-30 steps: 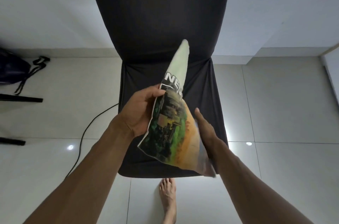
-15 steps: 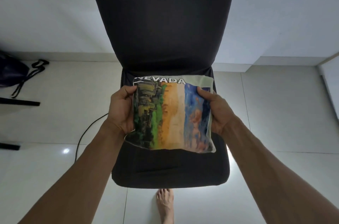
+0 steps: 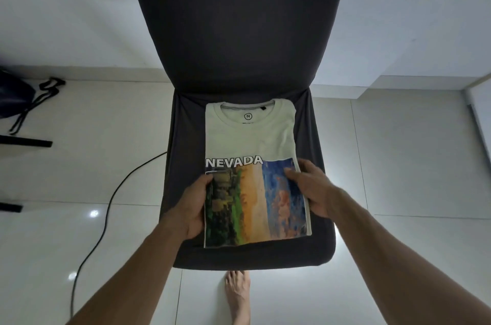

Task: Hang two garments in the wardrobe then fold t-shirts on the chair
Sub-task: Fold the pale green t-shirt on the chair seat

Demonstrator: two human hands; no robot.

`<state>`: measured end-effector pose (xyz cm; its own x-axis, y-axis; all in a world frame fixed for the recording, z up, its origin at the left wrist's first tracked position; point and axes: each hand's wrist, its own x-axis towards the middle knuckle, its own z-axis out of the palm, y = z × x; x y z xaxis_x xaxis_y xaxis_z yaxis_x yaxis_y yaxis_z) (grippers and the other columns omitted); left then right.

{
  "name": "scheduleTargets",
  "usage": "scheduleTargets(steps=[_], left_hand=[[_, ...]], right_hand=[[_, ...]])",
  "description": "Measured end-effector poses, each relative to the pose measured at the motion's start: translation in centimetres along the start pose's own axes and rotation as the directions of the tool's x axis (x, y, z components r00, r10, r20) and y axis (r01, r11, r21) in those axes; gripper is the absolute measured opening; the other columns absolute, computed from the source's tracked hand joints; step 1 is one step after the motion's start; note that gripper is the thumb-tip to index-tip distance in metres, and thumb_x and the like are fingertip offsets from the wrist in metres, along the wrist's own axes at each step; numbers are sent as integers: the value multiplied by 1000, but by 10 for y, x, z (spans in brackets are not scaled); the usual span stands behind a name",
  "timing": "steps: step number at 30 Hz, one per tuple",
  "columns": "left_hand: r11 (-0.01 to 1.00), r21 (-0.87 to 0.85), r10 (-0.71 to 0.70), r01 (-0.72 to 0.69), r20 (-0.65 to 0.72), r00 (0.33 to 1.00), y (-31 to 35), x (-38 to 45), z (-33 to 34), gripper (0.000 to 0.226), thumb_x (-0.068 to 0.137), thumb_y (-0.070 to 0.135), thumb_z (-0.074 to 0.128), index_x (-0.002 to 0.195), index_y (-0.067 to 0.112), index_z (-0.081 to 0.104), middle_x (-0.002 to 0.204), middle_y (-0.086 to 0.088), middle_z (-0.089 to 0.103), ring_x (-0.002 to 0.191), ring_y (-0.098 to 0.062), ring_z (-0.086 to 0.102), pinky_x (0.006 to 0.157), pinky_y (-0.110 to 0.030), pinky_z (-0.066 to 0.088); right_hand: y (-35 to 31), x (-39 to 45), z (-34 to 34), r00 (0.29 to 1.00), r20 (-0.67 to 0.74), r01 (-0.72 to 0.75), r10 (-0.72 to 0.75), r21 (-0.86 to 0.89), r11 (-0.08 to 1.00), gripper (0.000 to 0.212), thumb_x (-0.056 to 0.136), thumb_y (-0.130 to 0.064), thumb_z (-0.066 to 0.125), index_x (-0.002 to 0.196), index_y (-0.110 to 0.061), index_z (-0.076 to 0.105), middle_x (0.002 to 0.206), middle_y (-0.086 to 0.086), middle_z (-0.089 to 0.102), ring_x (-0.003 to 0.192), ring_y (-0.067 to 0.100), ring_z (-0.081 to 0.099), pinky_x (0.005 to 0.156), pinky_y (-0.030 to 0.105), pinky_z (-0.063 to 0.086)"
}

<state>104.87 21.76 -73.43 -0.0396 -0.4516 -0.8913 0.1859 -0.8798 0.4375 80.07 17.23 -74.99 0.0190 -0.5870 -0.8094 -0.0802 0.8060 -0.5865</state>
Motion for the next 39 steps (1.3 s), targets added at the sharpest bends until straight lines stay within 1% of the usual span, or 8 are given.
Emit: scheduleTargets(steps=[4, 8, 12, 15, 19, 23, 27, 39], left_hand=[[962, 254, 149, -99, -184, 972, -34, 7, -2, 34, 97, 47, 56, 110, 17, 65, 102, -7, 75, 98, -27, 70, 93, -50, 53], [834, 517, 367, -192, -259, 894, -47, 3, 1, 28, 100, 41, 53, 100, 14, 60, 93, -3, 69, 92, -22, 68, 75, -36, 54], [621, 781, 478, -58, -320, 818, -61, 3, -2, 32, 99, 46, 52, 101, 14, 47, 92, -4, 64, 85, -27, 67, 72, -41, 57], [495, 867, 655, -56, -329, 681, -63, 2, 3, 35, 97, 46, 54, 112, 17, 41, 102, -3, 55, 91, -21, 55, 69, -37, 49], [111, 965, 880, -239, 17, 475, -49, 18, 19, 31, 101, 39, 46, 123, 17, 50, 125, -6, 56, 112, -24, 55, 87, -39, 52], [-1, 966, 754, -257, 169, 635, -23, 45, 33, 54, 107, 43, 22, 155, 19, 25, 163, -4, 24, 151, -21, 20, 123, -48, 20], [-2, 988, 678, -155, 115, 726, 1, 73, 27, 67, 103, 55, 11, 159, 24, -8, 167, 3, -12, 153, -17, -13, 121, -55, -5], [48, 996, 694, -69, 17, 720, 63, 123, 10, 73, 102, 59, 10, 158, 19, -13, 167, 1, -13, 153, -23, -13, 119, -64, -8]], right_hand=[[35, -14, 0, 995, -55, 62, -80, -277, 959, 34, 94, -43, 66, 115, -20, 53, 104, 1, 73, 90, 18, 75, 85, 46, 61], [53, -27, 7, 965, -121, 154, -233, -457, 876, 28, 99, -42, 58, 112, -17, 53, 106, -5, 70, 77, 5, 69, 65, 22, 58], [65, -39, 17, 958, -196, 56, -211, -591, 805, 33, 97, -48, 57, 109, -20, 44, 96, -10, 61, 66, 4, 61, 50, 16, 46], [66, -40, 24, 866, -286, 55, -411, -763, 645, 38, 94, -51, 57, 113, -22, 42, 105, -5, 50, 90, 14, 57, 66, 23, 47], [46, -23, 37, 696, -39, 311, -717, -883, 350, 41, 96, -39, 54, 130, -16, 52, 134, 5, 52, 121, 26, 52, 95, 40, 49], [15, 5, 45, 795, 139, 335, -591, -913, 235, 61, 103, -44, 27, 158, -20, 20, 166, 2, 18, 155, 23, 11, 123, 51, 20], [6, 37, 41, 880, -56, 100, -471, -948, 301, 67, 104, -52, 16, 161, -22, -5, 169, -3, -10, 154, 25, -16, 122, 60, -2], [-23, 88, 37, 872, -120, 79, -475, -922, 378, 68, 103, -57, 7, 159, -25, -15, 166, -7, -21, 151, 21, -25, 121, 60, -8]])
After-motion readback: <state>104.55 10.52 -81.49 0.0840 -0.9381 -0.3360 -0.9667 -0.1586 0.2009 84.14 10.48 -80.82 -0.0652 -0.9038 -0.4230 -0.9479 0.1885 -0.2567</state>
